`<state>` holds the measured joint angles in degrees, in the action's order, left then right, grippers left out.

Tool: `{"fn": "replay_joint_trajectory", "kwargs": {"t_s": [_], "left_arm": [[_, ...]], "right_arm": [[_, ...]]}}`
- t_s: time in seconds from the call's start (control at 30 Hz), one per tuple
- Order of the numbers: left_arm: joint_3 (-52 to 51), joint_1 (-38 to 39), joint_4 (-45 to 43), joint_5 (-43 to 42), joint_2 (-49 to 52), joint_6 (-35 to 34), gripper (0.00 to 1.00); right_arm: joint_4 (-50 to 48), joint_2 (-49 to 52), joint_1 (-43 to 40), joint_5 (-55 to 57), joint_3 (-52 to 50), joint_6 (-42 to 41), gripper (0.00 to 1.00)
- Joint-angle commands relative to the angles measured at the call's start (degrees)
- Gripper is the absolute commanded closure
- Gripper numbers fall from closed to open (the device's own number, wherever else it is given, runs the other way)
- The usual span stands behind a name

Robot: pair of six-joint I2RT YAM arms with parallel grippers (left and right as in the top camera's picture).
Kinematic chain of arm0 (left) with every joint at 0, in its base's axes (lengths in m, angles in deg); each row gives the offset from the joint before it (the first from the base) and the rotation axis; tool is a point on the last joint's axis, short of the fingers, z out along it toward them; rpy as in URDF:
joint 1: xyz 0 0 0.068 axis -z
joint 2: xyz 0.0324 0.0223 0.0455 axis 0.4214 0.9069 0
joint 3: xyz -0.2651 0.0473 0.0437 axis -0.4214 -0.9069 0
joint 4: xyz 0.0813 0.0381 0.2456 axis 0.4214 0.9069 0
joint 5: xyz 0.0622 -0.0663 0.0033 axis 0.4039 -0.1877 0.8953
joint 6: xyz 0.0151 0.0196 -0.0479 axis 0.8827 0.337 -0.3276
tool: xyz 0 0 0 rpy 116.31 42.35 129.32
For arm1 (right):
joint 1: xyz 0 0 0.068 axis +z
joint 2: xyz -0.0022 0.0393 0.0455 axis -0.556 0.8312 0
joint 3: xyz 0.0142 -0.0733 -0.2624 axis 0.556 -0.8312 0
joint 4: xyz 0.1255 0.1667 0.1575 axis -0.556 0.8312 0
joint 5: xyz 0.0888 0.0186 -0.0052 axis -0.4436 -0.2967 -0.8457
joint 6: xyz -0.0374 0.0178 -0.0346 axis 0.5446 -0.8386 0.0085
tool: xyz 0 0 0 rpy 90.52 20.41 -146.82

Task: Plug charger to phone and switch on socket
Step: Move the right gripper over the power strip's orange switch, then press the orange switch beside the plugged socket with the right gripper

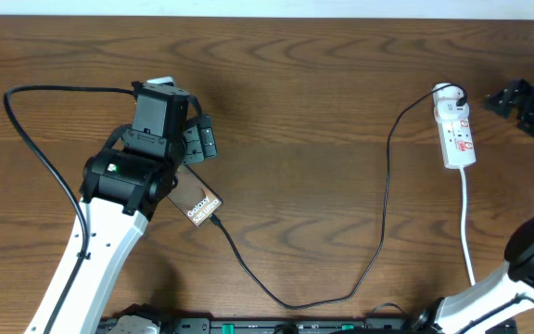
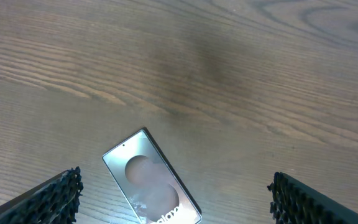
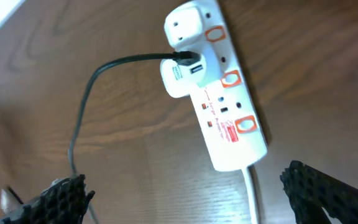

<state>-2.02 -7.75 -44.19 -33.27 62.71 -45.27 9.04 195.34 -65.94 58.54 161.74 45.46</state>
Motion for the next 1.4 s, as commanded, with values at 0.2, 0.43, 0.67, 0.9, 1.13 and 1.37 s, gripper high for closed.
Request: {"fn": "replay_joint_trajectory", "kwargs": {"t_s": [0.2,0.43,0.67,0.9,1.13,1.37], "left_arm": [[1.1,0.2,0.2,1.2,0.0,0.9,0.05],[1.1,0.2,0.2,1.2,0.0,0.9,0.05],[1.1,0.2,0.2,1.2,0.0,0.9,0.05],[1.1,0.2,0.2,1.2,0.0,0.9,0.05],[1.1,0.2,0.2,1.2,0.0,0.9,0.05],[1.1,0.2,0.2,1.2,0.0,0.9,0.05]], "right_arm": [[-3.8,9.6,3.3,-2.0,0.4,8.7,0.01],[-7.3,12.8,5.2,-2.0,0.4,8.7,0.01],[-10.9,12.9,7.1,-2.0,0.4,8.9,0.01],[-11.3,14.2,8.8,-0.6,0.3,8.2,0.01],[-11.1,15.0,9.2,0.6,-0.2,8.0,0.01],[-11.2,15.0,9.2,2.6,-0.2,8.0,0.01]]}}
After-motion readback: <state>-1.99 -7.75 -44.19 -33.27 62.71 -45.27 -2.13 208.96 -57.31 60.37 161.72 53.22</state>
